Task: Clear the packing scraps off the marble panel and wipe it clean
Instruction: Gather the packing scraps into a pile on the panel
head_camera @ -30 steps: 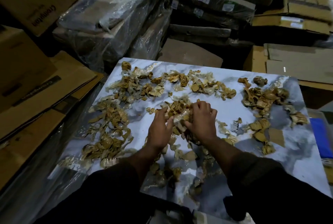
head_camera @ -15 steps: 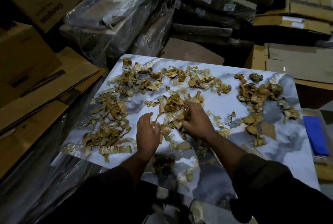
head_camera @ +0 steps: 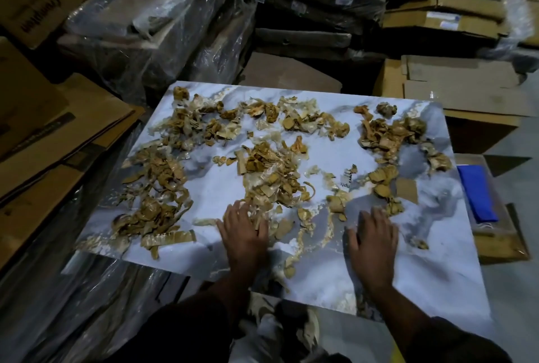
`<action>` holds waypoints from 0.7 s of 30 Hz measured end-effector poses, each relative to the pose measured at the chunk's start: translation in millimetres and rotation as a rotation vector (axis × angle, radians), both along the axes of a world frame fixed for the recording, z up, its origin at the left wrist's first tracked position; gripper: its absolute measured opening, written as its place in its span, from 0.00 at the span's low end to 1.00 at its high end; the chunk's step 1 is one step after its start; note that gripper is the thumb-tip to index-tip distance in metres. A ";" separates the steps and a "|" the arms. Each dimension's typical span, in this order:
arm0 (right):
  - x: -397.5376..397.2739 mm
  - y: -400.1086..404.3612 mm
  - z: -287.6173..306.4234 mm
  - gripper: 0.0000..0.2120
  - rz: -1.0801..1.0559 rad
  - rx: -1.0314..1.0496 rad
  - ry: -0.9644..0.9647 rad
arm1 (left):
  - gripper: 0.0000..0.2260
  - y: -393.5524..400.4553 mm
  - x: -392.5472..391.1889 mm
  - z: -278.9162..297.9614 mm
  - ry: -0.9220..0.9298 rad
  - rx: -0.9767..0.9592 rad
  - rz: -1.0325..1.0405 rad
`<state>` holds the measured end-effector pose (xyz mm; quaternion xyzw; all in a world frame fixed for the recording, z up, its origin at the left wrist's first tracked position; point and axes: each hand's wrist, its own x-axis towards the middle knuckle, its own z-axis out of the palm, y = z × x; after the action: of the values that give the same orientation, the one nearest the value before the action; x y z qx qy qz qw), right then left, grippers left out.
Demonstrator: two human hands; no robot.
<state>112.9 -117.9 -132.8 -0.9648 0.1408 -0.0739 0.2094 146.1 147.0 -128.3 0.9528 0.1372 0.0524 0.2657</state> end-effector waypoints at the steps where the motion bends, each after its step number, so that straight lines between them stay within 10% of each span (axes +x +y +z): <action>1: -0.8 8.2 -0.8 0.20 0.008 0.034 0.010 | 0.27 -8.6 -1.5 -1.6 -0.024 -0.001 -0.024; 9: 14.7 37.3 14.6 0.24 0.143 0.303 -0.050 | 0.21 -40.4 -17.0 9.0 -0.126 -0.196 -0.227; 21: 12.2 50.1 11.5 0.45 0.507 0.139 0.038 | 0.29 24.3 -50.6 24.1 -0.048 -0.001 0.145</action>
<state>125.1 -67.8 -121.3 -0.9537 -0.0967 0.0091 0.2845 95.5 171.3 -104.2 0.9388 0.1996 0.0942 0.2646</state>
